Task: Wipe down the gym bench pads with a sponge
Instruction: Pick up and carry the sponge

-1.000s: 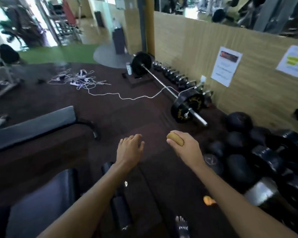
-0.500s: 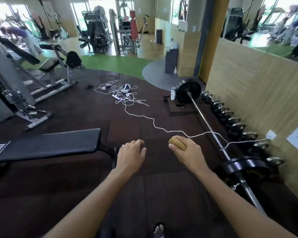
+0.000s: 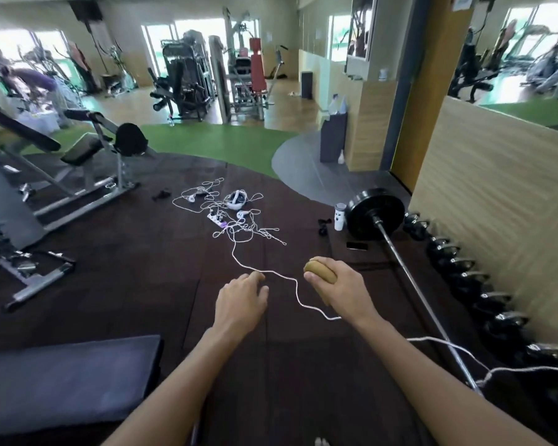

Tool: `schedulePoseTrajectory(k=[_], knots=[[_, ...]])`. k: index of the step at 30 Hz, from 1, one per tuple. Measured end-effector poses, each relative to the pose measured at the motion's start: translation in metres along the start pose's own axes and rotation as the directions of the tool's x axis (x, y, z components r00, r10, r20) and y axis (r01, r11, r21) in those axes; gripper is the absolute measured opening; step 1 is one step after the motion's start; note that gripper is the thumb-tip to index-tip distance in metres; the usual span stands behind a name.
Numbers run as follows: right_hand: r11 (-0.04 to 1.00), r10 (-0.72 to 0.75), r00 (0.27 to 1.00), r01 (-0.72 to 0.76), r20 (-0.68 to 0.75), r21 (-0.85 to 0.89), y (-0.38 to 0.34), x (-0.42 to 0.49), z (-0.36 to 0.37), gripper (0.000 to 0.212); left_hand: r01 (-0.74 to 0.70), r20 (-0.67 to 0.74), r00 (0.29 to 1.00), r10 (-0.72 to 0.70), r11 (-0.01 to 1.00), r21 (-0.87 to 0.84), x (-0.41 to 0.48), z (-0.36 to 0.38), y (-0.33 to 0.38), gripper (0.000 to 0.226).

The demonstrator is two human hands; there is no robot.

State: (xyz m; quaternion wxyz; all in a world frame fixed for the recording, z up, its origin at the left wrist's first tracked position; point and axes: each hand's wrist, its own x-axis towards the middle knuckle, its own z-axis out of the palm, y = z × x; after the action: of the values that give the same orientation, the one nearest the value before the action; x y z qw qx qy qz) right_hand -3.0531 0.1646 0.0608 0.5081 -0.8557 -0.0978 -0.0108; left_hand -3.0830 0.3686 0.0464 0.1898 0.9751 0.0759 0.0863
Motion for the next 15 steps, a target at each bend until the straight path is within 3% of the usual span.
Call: schedulePoseTrajectory(k=[15], knots=[[1.0, -0.009, 0.999, 0.009, -0.034, 0.026, 0.06, 0.554, -0.011, 0.017, -0.045, -0.004, 0.999, 0.045, 0.999, 0.014, 0.557, 0.079, 0.025, 0.024]])
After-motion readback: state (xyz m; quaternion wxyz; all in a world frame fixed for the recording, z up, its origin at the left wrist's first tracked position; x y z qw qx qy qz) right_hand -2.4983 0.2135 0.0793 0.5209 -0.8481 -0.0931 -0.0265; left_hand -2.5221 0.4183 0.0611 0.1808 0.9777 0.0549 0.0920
